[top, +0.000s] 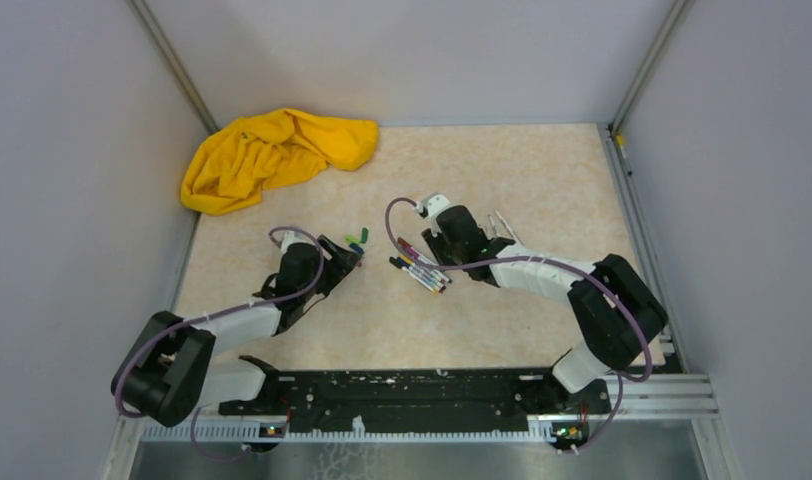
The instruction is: Open the pen caps
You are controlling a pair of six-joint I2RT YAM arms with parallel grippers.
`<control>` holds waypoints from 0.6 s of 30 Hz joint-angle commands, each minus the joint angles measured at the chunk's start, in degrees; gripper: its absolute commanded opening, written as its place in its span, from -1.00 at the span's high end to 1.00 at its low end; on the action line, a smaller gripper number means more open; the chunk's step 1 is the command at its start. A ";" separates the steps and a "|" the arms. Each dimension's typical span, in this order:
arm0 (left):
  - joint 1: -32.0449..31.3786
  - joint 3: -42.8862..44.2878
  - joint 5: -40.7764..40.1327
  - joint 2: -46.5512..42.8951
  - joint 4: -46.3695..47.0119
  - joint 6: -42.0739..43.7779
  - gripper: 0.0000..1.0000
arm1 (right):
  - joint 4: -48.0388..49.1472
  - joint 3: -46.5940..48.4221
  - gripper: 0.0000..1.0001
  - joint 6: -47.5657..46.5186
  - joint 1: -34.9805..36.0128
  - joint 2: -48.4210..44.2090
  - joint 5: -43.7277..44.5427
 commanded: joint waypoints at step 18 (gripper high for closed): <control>0.12 -3.58 0.24 -4.01 4.21 2.29 -0.54 | 2.30 5.70 0.31 -1.63 0.88 8.80 -4.01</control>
